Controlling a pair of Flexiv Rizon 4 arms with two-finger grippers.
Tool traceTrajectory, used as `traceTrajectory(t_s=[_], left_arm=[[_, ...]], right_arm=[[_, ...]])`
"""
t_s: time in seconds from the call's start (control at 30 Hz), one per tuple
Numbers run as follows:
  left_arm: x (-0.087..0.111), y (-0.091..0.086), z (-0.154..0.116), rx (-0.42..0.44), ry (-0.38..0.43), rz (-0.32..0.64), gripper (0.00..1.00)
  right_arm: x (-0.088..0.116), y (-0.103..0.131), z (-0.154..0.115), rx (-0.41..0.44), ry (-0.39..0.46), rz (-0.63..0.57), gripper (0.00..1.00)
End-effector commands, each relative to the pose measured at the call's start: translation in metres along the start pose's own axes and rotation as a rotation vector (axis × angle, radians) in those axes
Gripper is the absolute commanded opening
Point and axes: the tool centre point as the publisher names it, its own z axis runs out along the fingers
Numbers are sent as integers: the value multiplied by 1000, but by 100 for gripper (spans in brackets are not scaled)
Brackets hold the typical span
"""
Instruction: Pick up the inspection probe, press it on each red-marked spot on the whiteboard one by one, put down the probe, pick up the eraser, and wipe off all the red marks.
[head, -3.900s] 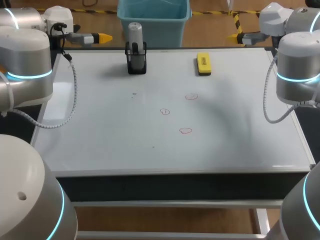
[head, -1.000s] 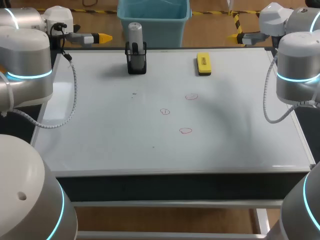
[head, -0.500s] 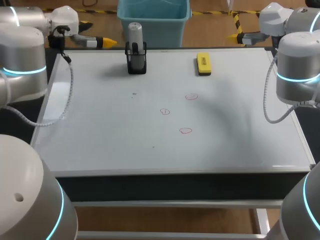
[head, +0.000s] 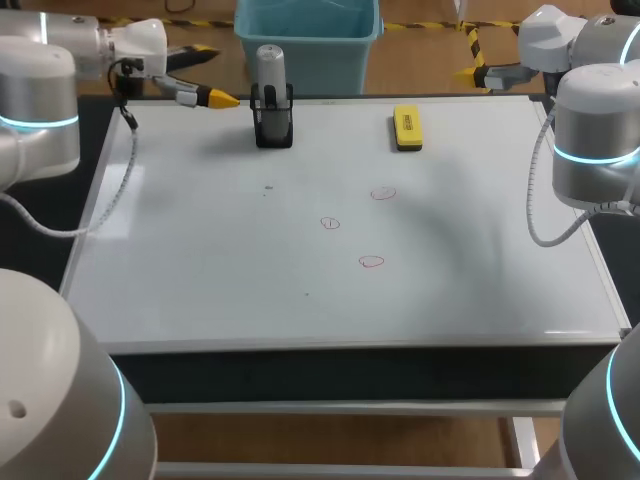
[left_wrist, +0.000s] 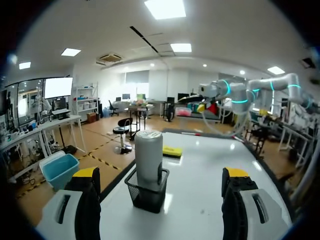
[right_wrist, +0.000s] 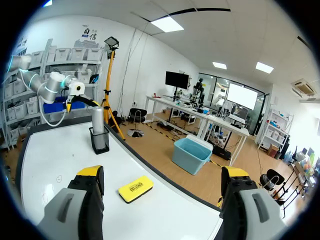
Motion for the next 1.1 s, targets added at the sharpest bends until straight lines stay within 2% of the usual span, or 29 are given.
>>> traceTrajectory(t_s=[0.03, 0.23, 0.57, 0.87, 1.1], left_arm=[[-15, 9, 11, 16, 209, 8, 100], [-24, 14, 19, 72, 231, 23, 100], [-40, 18, 41, 168, 314, 51, 100], [-42, 13, 62, 205, 350, 57, 100], [-41, 7, 75, 216, 344, 55, 100]], right_arm=[[-1, 0, 0, 1, 2, 0, 100], [-1, 0, 0, 1, 2, 0, 100], [-1, 0, 0, 1, 2, 0, 100], [-1, 0, 0, 1, 2, 0, 100], [-1, 0, 0, 1, 2, 0, 100]])
